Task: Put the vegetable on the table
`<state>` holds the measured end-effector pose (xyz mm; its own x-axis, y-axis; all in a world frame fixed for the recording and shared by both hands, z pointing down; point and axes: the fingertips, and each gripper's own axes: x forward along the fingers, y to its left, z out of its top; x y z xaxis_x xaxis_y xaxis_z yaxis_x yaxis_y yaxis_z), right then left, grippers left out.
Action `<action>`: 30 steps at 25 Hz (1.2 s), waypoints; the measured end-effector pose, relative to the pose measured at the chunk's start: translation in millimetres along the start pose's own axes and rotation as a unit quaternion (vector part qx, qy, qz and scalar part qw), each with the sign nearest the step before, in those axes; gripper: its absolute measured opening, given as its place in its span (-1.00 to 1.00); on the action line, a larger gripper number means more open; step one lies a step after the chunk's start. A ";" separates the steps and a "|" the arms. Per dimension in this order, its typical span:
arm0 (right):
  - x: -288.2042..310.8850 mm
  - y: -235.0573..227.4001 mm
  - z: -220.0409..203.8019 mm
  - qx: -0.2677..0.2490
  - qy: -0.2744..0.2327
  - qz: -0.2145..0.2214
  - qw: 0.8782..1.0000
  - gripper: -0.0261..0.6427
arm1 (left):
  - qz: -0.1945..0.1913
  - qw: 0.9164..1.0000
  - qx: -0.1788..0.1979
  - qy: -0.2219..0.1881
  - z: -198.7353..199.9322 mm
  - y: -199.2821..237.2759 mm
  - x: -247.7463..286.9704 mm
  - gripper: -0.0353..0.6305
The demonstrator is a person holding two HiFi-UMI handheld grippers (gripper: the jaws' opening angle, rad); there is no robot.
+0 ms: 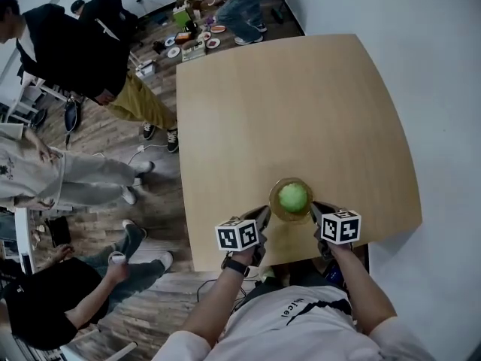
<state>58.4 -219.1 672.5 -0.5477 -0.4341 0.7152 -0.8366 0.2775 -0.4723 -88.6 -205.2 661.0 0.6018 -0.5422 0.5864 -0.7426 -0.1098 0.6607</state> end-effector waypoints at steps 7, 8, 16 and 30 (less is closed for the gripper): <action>-36.9 59.5 1.9 -0.019 -0.061 0.032 0.997 -0.88 | -0.044 0.996 0.069 -0.042 -0.6 -58.0 -44.2 -0.85; -43.3 67.4 1.2 -0.019 -0.068 0.032 0.997 -0.88 | -0.045 0.995 0.077 -0.047 -0.9 -64.2 -53.2 -0.85; -88.6 108.1 10.0 -0.031 -0.142 0.026 0.989 -0.88 | -0.062 0.982 0.146 -0.099 12.9 -105.5 -104.7 -0.85; -196.9 202.7 48.2 -0.149 -0.301 0.036 0.941 -0.88 | -0.100 0.939 0.262 -0.199 31.5 -186.3 -199.3 -0.85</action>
<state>-2.9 -118.7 411.1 -0.5747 -0.7875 0.2225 -0.8116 0.5136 -0.2782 -79.5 -102.9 406.4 0.6646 -0.7241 0.1843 -0.7319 -0.5813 0.3555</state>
